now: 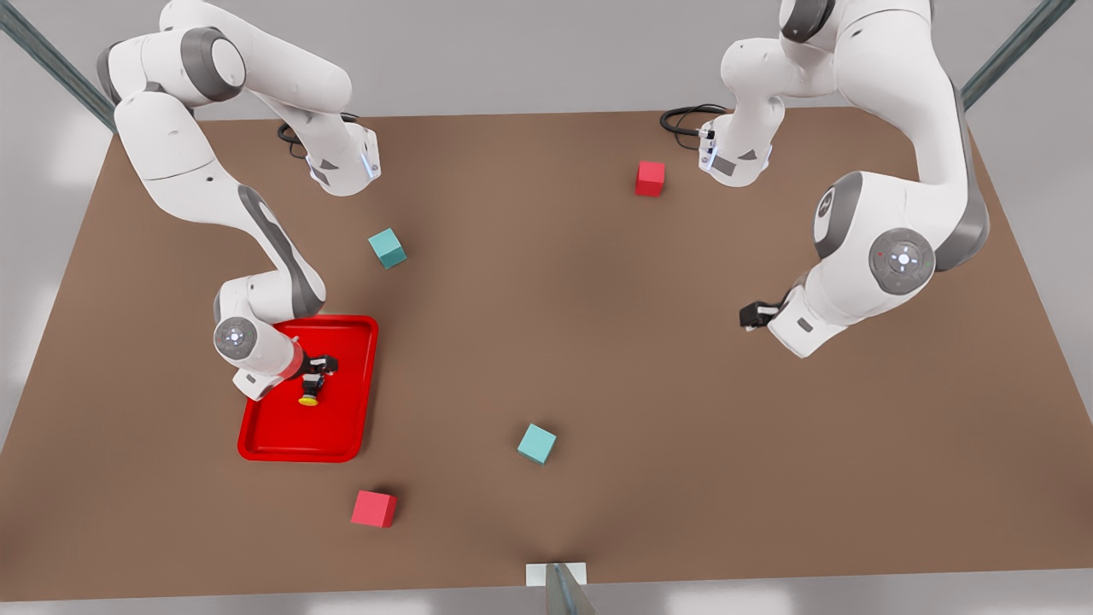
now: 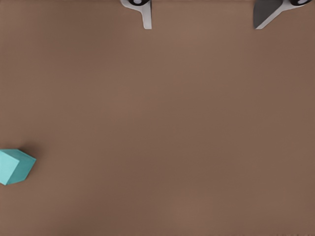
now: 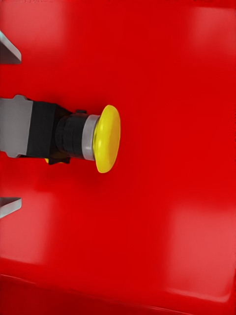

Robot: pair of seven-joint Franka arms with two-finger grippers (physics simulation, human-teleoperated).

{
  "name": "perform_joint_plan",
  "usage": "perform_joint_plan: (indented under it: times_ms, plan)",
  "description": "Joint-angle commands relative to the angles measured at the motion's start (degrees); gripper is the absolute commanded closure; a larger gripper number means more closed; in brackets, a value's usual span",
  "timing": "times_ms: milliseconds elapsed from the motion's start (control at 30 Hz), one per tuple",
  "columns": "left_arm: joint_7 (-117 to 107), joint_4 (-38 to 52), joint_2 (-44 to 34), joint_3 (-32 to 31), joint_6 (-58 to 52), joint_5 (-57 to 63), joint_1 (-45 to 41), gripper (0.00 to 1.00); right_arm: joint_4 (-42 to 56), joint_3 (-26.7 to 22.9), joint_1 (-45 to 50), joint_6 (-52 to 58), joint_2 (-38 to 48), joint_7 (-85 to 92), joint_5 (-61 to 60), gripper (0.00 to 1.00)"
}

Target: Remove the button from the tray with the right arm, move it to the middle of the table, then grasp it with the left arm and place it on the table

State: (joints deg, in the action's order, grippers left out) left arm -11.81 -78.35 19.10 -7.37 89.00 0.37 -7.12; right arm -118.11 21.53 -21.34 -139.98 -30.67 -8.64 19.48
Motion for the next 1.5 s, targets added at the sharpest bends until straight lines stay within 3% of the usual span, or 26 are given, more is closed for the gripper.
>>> perform_joint_plan:
  times_ms: [0, 233, 300, 400, 467, 533, 967, 1100, 1233, 1300, 1367, 1467]
  plan:
    - [-0.5, 0.0, 0.0, 0.0, 0.7, 0.1, 0.0, 0.0, 0.3, 0.1, 0.4, -0.3, -0.1, 0.1, -0.1, 0.0]
    - [-0.5, 0.0, 0.1, 0.0, 0.9, 0.1, 0.0, 0.0, 1.7, 0.0, -0.1, -0.8, -2.2, 0.0, 0.5, 0.0]
    - [-0.7, -0.1, 0.1, 0.0, 0.8, -0.1, -1.1, 0.0, 1.7, 0.1, -0.2, -0.8, -2.2, 0.0, 0.5, 0.19]
    - [-0.5, 0.0, 0.1, 0.1, 0.9, 0.1, -0.8, 0.0, 1.7, 0.1, -0.2, -0.8, -2.2, 0.0, 0.4, 0.31]
    - [-0.4, -0.1, 0.1, 0.1, 0.9, 0.1, -0.9, 0.0, 1.7, 0.1, -0.2, -0.8, -2.1, 0.0, 0.4, 0.32]
    - [-0.4, -0.1, 0.1, 0.1, 0.9, 0.1, -0.9, 0.0, 1.7, 0.1, -0.4, -0.8, -2.1, 0.0, 0.4, 0.44]
    - [-0.5, 0.0, -0.1, 0.1, 0.8, 0.1, -1.2, 0.0, 2.1, 0.5, -0.4, 1.8, -0.4, 0.2, 0.1, 0.53]
    - [-0.4, 0.0, -0.4, 0.1, 0.5, 0.1, -0.7, 0.0, 11.1, 4.1, -0.1, 12.1, -0.2, -0.2, -3.7, 0.53]
    - [0.1, -0.1, -0.3, 0.3, 0.6, 0.1, -0.4, 0.0, 26.8, 3.1, 10.5, 24.7, -4.5, -5.2, -8.0, 0.53]
    - [0.1, -0.1, -0.3, 0.4, 0.6, 0.1, -0.4, 0.0, 36.0, -2.3, 21.8, 30.3, -8.3, -11.2, -11.2, 0.53]
    - [0.2, -0.1, -0.3, 0.5, 0.5, 0.1, -0.2, 0.0, 43.8, -14.3, 39.3, 33.6, -11.5, -16.2, -20.6, 0.53]
    - [0.2, -0.2, -0.4, 0.7, 0.5, 0.2, 0.1, 0.0, 51.7, -26.1, 57.3, 35.9, -16.9, -27.7, -31.0, 0.52]
